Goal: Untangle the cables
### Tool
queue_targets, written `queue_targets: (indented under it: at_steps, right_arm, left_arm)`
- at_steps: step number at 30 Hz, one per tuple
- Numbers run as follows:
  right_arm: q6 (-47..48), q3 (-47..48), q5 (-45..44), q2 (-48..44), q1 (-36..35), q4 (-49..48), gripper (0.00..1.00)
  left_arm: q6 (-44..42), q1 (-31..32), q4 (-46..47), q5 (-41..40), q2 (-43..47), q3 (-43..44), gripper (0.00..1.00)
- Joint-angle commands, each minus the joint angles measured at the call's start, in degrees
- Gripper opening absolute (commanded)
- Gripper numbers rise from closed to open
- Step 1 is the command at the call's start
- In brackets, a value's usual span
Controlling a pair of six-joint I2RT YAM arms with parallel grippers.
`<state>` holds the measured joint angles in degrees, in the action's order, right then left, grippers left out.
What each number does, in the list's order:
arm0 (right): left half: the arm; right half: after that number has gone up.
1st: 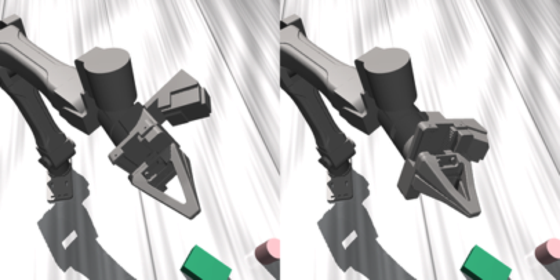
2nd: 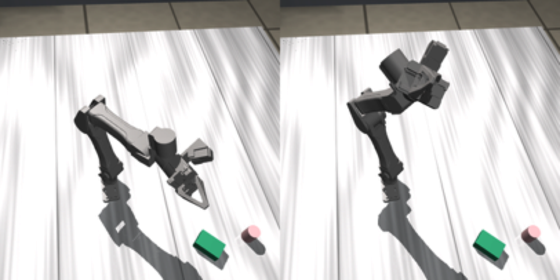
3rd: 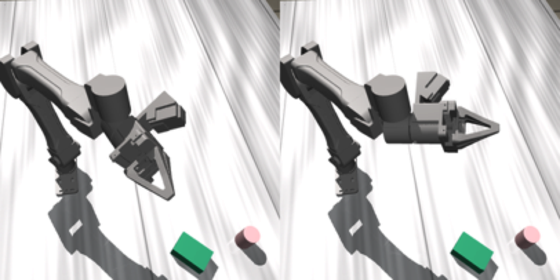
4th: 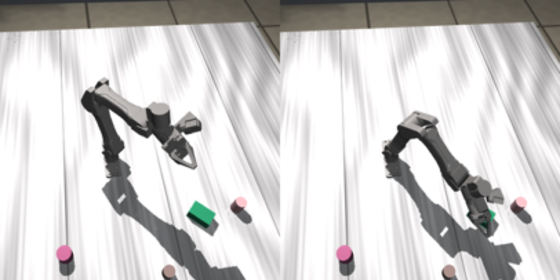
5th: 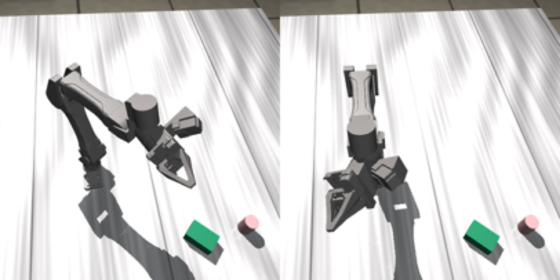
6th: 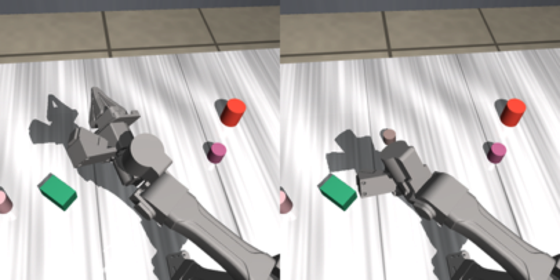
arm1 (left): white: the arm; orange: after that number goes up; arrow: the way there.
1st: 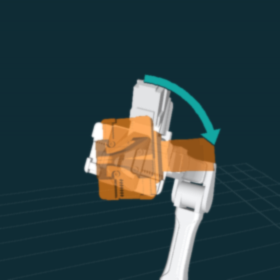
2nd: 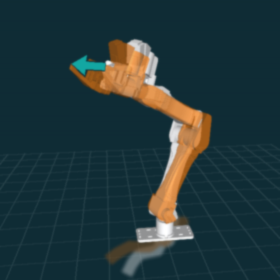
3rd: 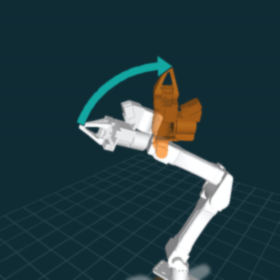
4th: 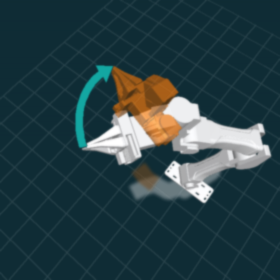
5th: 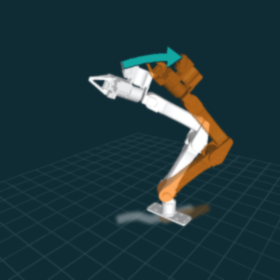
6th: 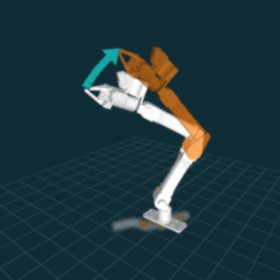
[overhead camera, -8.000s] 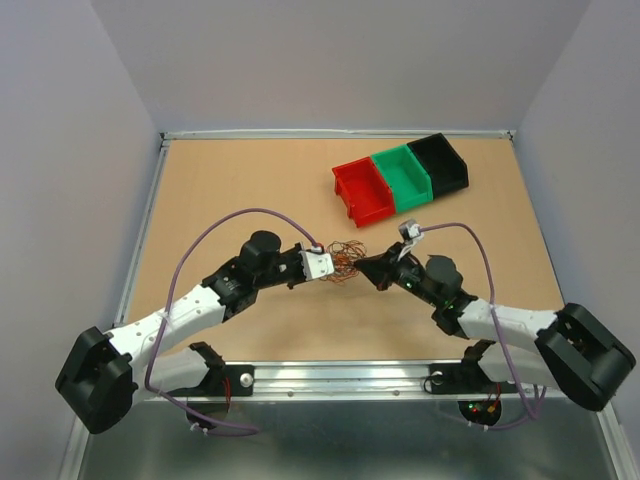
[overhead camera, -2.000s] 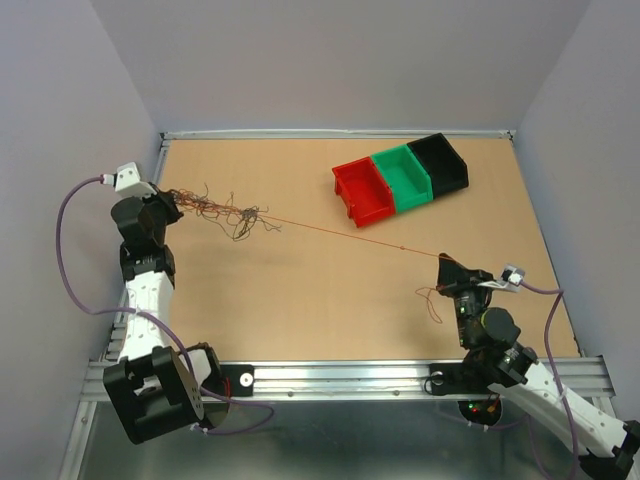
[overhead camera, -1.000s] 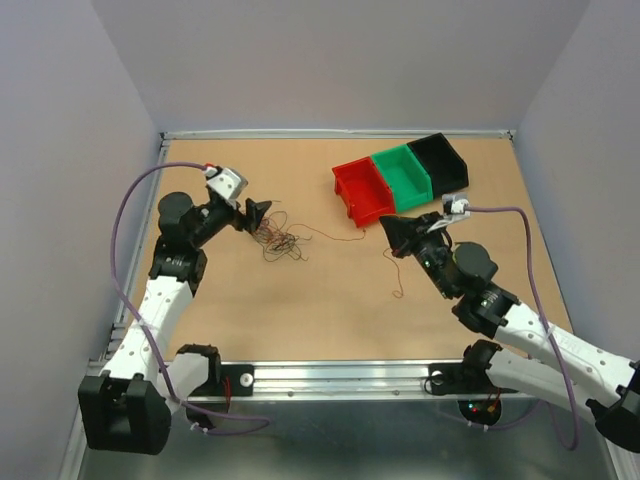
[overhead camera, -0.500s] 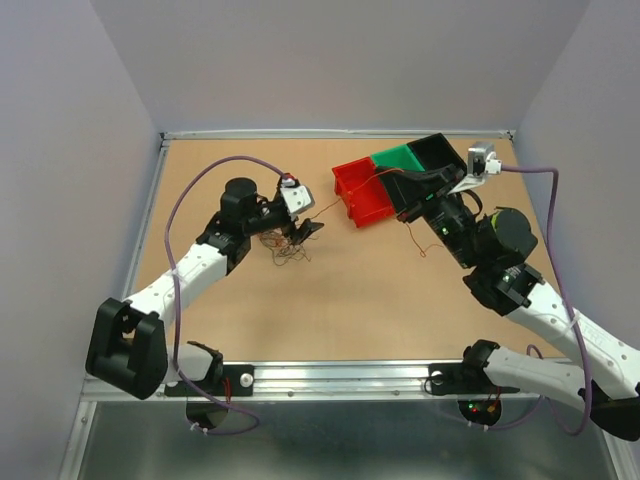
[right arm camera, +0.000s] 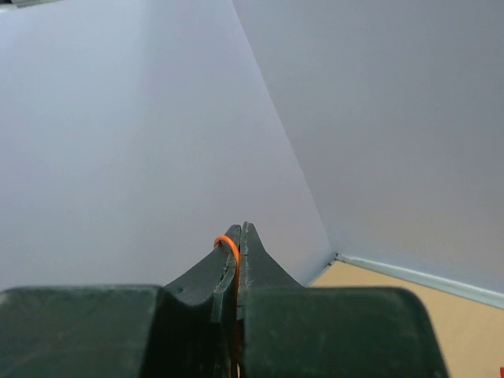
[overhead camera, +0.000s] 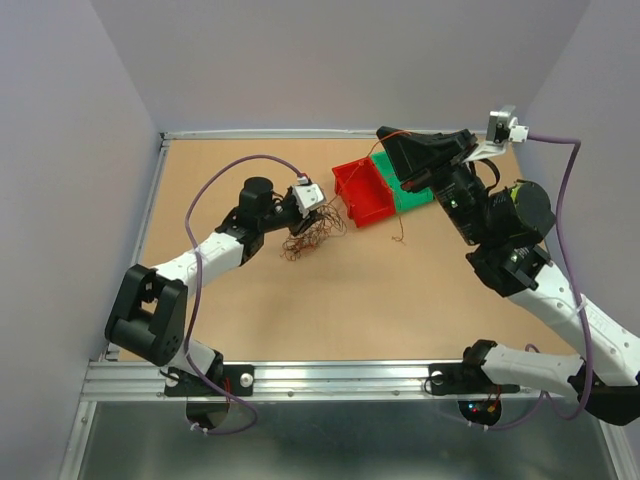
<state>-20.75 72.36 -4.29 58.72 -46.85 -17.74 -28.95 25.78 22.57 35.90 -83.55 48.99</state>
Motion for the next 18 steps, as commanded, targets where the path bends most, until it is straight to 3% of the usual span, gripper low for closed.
queue_targets:
  at_steps: [1,5,12,14,16,18]
  right_arm:
    - [0.27,6.47,-2.38,1.04,0.27,-6.60,0.01]
    - [2.20,10.08,-6.51,0.70,0.27,-7.05,0.01]
    - [5.72,6.50,-15.03,-6.85,0.27,-10.56,0.01]
    - [5.20,4.82,-15.04,-8.96,0.18,-10.92,0.01]
    - [4.50,2.36,-13.55,-11.08,0.27,-10.92,0.01]
    - [3.62,1.39,-11.62,-11.61,0.27,-10.92,0.01]
  left_arm:
    - [0.21,0.50,3.45,-2.49,-0.21,-0.04,0.36]
    - [1.44,0.41,4.94,-9.42,-0.74,-0.74,0.19]
    - [4.60,-1.16,8.90,-19.89,0.05,-1.62,0.12]
    - [5.48,-3.18,9.07,-18.77,0.40,-1.62,0.13]
    - [6.01,-4.50,8.90,-11.67,1.98,-2.49,0.21]
    - [4.62,-5.04,8.90,-4.13,4.35,-4.16,0.38]
